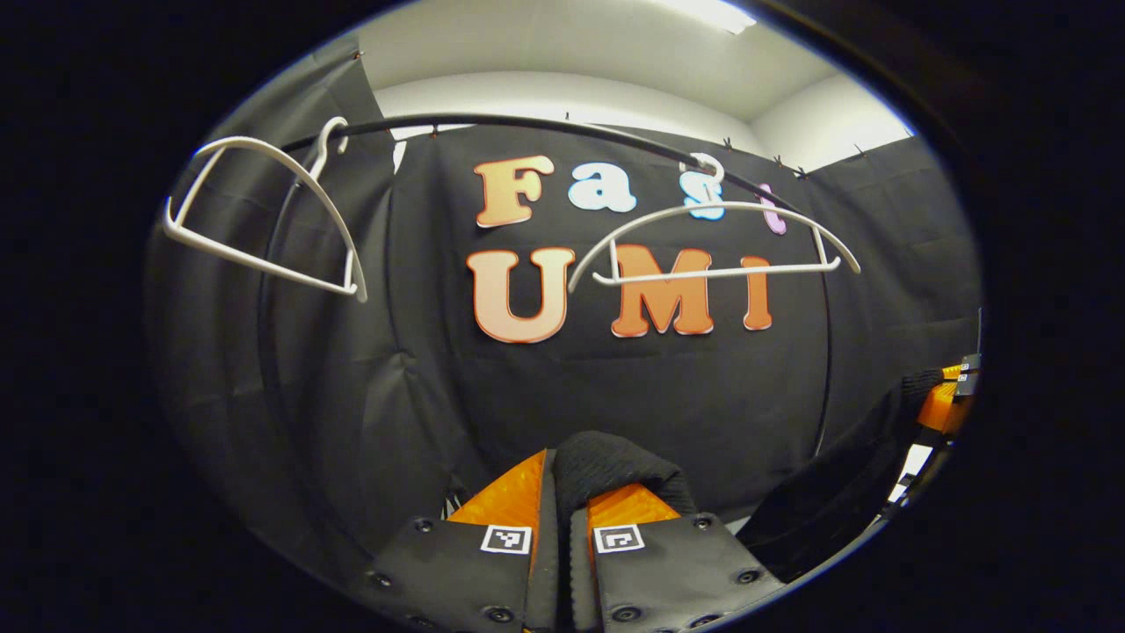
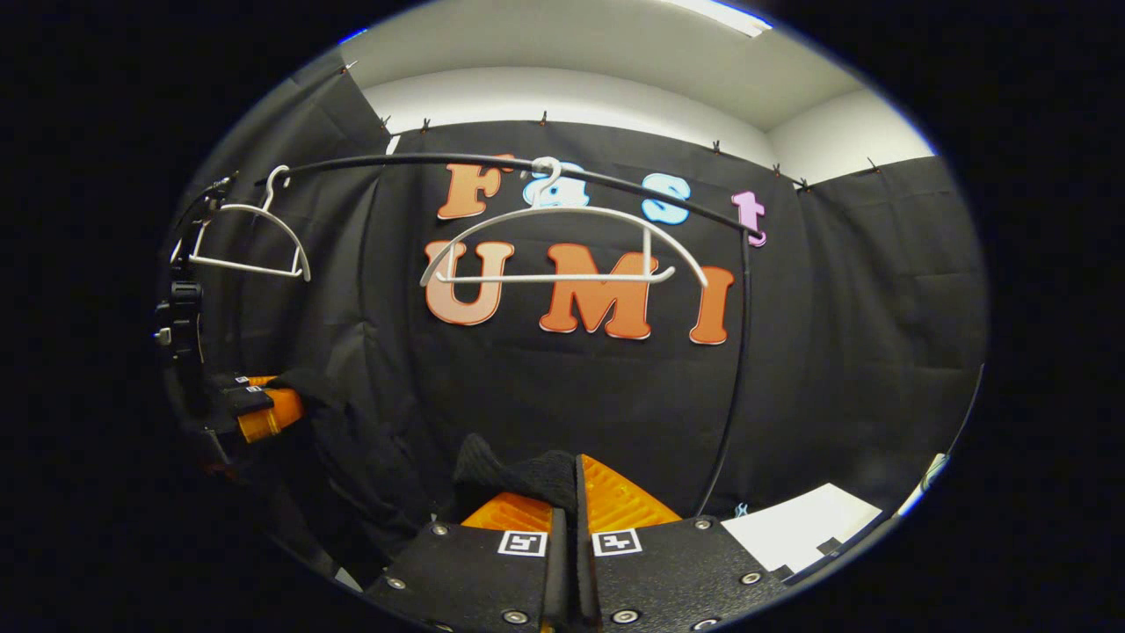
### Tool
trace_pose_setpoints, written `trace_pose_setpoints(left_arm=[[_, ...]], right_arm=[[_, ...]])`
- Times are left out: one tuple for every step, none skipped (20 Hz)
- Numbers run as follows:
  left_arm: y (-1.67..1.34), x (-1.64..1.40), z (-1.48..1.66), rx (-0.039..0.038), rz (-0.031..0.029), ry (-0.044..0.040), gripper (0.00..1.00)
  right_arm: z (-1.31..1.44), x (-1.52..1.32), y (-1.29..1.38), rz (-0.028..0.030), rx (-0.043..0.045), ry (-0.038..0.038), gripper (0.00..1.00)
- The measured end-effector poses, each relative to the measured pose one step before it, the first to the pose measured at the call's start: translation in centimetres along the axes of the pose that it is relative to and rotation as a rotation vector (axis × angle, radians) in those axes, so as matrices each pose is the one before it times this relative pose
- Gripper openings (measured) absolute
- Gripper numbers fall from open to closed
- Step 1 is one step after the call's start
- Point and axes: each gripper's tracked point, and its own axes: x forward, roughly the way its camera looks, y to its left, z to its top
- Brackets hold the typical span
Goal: Grasp the clothes on the hanger with both hands and then place them into the laundry hamper below.
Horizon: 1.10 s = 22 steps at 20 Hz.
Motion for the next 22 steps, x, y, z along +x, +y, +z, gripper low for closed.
trace_pose_setpoints(left_arm=[[-0.093, 0.295, -1.221, 0.00995, -0.00239, 0.03680, 0.12], [-0.341, 0.242, -1.355, 0.00451, -0.00935, 0.03636, 0.12], [-0.438, 0.351, -1.293, -0.00074, -0.01216, 0.03486, 0.12], [-0.163, 0.320, -1.298, -0.00616, -0.01169, 0.03387, 0.12], [-0.323, 0.314, -1.226, -0.01025, -0.01394, 0.03383, 0.12], [-0.250, 0.248, -1.223, -0.00995, -0.01185, 0.03112, 0.12], [-0.143, 0.229, -1.193, -0.00494, -0.00185, 0.02964, 0.12], [0.083, 0.371, -1.055, -0.00268, -0.00197, 0.03132, 0.12], [-0.112, 0.427, -1.069, -0.00493, -0.00662, 0.03113, 0.12], [-0.052, 0.435, -0.943, -0.00502, -0.00299, 0.03282, 0.12], [0.079, 0.596, -0.904, -0.00813, 0.00053, 0.02889, 0.12], [0.057, 0.681, -0.724, -0.00813, 0.00238, 0.02834, 0.12], [0.063, 0.550, -0.691, -0.00665, 0.00454, 0.02988, 0.12], [0.116, 0.385, -0.574, -0.00560, 0.00397, 0.02604, 0.13], [0.137, 0.365, -0.597, -0.00463, 0.00368, 0.02047, 0.12], [0.105, 0.415, -0.496, -0.00370, 0.00243, 0.01737, 0.12], [0.116, 0.360, -0.428, 0.00007, 0.00082, 0.01523, 0.13], [0.052, 0.301, -0.340, 0.00365, 0.00289, 0.01773, 0.12], [0.247, 0.250, -0.393, 0.00423, 0.00666, 0.01533, 0.13], [0.093, 0.390, -0.316, 0.00475, 0.00478, 0.01242, 0.13], [0.147, 0.174, -0.444, 0.00358, 0.00438, 0.01065, 0.13], [0.065, 0.100, -0.364, 0.00540, 0.00187, 0.00859, 0.14]], right_arm=[[-1.039, 0.558, 0.657, 0.01185, 0.00824, 0.02737, 0.05], [-0.638, 0.190, 0.736, 0.01139, 0.01072, 0.03207, 0.05], [-0.889, 0.395, 0.681, 0.01119, 0.01210, 0.02562, 0.05], [-1.054, 0.580, 0.315, 0.01071, 0.01038, 0.02708, 0.05], [-0.987, 0.534, 0.251, 0.00670, 0.00786, 0.02553, 0.05], [-0.890, 0.541, 0.091, 0.00333, 0.00492, 0.02269, 0.05], [-0.894, 0.387, 0.061, -0.00066, 0.00497, 0.02229, 0.05], [-0.916, 0.344, 0.192, -0.00077, 0.00569, 0.02691, 0.05], [-1.025, 0.674, 0.046, 0.00038, 0.00482, 0.02625, 0.06], [-0.907, 0.366, 0.014, -0.00080, 0.00403, 0.02554, 0.06], [-0.843, 0.470, 0.004, 0.00122, 0.00463, 0.02087, 0.06], [-0.663, 0.770, 0.107, 0.00354, 0.00305, 0.01898, 0.06], [-0.734, 0.760, 0.084, 0.00184, 0.00303, 0.02337, 0.06], [-0.535, 0.382, -0.085, -0.00111, 0.00201, 0.01448, 0.06], [-0.438, 0.275, 0.063, 0.00030, -0.00068, 0.01446, 0.06], [-0.336, 0.332, -0.084, -0.00085, -0.00347, 0.01412, 0.06], [-0.568, 0.306, -0.076, -0.00286, -0.00450, 0.01398, 0.07], [-0.647, 0.223, 0.012, -0.00107, -0.00409, 0.01579, 0.07], [-0.552, 0.148, 0.144, 0.00527, -0.00294, 0.01717, 0.07], [-0.461, 0.274, 0.289, 0.00563, -0.00153, 0.01172, 0.07], [-0.414, 0.137, 0.218, 0.00437, -0.00181, 0.01179, 0.07], [-0.631, 0.352, 0.194, 0.00721, -0.00362, 0.01342, 0.07]])
